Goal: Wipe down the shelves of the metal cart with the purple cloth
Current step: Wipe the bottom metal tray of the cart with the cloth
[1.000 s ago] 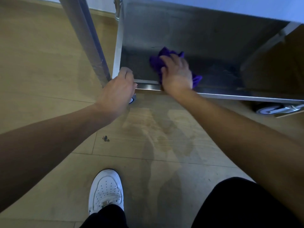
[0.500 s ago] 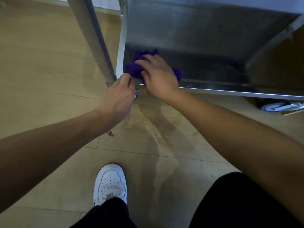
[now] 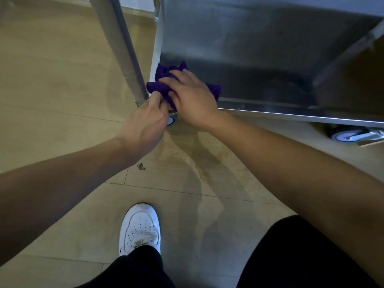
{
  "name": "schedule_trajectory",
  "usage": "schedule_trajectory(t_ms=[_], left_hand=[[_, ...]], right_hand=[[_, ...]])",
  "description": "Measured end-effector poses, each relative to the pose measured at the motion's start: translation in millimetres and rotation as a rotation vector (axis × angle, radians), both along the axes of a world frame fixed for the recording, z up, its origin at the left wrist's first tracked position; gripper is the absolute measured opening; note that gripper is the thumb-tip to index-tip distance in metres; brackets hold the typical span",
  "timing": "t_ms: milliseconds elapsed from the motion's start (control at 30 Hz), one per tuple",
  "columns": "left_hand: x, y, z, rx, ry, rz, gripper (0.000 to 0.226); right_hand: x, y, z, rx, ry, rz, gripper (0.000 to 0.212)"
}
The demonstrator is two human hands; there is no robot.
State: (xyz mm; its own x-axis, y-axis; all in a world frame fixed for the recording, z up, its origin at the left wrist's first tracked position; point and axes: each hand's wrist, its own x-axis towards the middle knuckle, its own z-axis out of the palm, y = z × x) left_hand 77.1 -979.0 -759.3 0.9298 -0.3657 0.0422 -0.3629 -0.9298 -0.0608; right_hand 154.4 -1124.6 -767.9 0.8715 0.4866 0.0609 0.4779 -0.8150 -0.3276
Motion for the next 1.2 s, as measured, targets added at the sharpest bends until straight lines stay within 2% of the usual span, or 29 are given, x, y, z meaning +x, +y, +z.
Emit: schedule_trajectory(t_ms=[100,233,400,500,600,667,767,867,1033,1133,1200], left_hand=[[4.2,-3.9,4.4,0.013,-0.035,-0.021,0.017],[12.8,-13.1,7.6,0.042,-0.037,-0.068,0.033],[29.5,-31.8,19.8,0.005,0.053,-0.200,0.027],[39.9,-40.5,26.4,0.070,0.126,-0.321,0.029],[39.9,-51.6,31.0,0.129,0.161,-0.348,0.033],[40.3,-60.1,35.0,0.123,0.183,-0.321,0.033],[43.5,-77.4,41.2,0.080,0.221,-0.281,0.033],[44.6,-94.9,40.4,0.047,0.207,-0.220,0.033],[45.4,-123.9,28.1,-0.070,0.165,-0.177,0.038],[43.5,-142.2,19.4,-0.124,0.139,-0.127,0.036],[41.5,-149.1,14.9,-0.152,0.128,-0.072,0.034]], right_hand=[[-4.3,-23.0,-4.5,-0.024,-0.030,-0.010,0.041],[-7.7,-77.6,-9.1,-0.066,-0.141,-0.074,0.041],[-19.1,-168.8,-19.8,-0.104,-0.316,-0.227,0.038],[-30.2,-199.7,-19.8,-0.100,-0.312,-0.353,0.039],[-29.8,-175.7,-15.0,-0.074,-0.219,-0.545,0.044],[-26.4,-145.8,-11.7,-0.088,-0.148,-0.490,0.047],[-21.3,-123.3,-10.1,-0.108,-0.096,-0.217,0.044],[-15.3,-144.8,-7.6,-0.084,-0.073,-0.179,0.043],[-8.1,-239.8,-9.3,-0.053,-0.123,-0.452,0.043],[-7.0,-278.8,-5.4,-0.088,-0.036,-0.723,0.044],[-3.3,-271.1,-3.5,-0.122,0.017,-0.846,0.045]])
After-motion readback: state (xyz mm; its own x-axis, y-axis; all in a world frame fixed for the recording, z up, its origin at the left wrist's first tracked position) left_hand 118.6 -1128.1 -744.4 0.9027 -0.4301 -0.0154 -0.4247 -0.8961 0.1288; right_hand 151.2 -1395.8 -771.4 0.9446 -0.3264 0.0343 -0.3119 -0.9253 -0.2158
